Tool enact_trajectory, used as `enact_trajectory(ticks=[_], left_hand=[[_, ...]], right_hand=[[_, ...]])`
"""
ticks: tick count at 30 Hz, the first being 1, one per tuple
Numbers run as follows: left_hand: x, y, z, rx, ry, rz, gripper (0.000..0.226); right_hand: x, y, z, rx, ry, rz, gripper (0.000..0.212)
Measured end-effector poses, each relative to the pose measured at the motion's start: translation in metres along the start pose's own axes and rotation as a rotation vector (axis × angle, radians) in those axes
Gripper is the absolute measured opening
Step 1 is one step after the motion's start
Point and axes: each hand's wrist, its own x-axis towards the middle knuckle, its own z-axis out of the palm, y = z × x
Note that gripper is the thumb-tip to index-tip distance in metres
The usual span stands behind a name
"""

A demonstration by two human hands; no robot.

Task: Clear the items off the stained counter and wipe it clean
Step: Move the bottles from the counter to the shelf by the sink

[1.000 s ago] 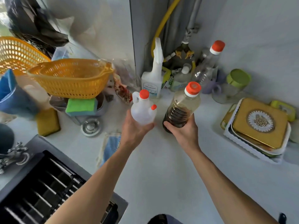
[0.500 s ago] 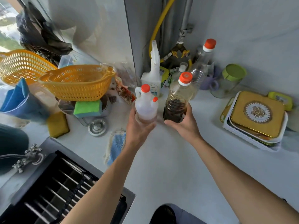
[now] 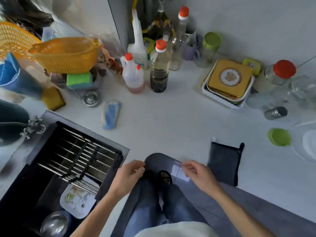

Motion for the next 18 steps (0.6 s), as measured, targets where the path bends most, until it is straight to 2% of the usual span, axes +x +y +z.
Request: enact_trajectory(ticks=[2,7,13,16,18], left_hand=[[-0.022,-0.015,0.010,0.032,-0.039,-0.029,0.015],[-0.047,-0.040,0.023,0.291,-0.172,-0.009,0.021],[-0.048,-0.053,0.028,0.529,-0.369,0.043,0.019],[-0.042,-0.047,0.036,0.648,-0.493,0.070,0.028],[-0.037,-0.039,0.048,0.762,-0.567,0.105,0.024]], right_hand=[[-0.025,0.028,0.005,-0.021,0.011,0.059,0.014],[-0.065,0.080,0.021,-0.011,0.070,0.222,0.018],[-0.107,0.121,0.058,0.175,0.230,0.362,0.018],[-0.141,0.148,0.088,0.267,0.301,0.439,0.016],[-0.170,0.168,0.112,0.354,0.347,0.506,0.012]])
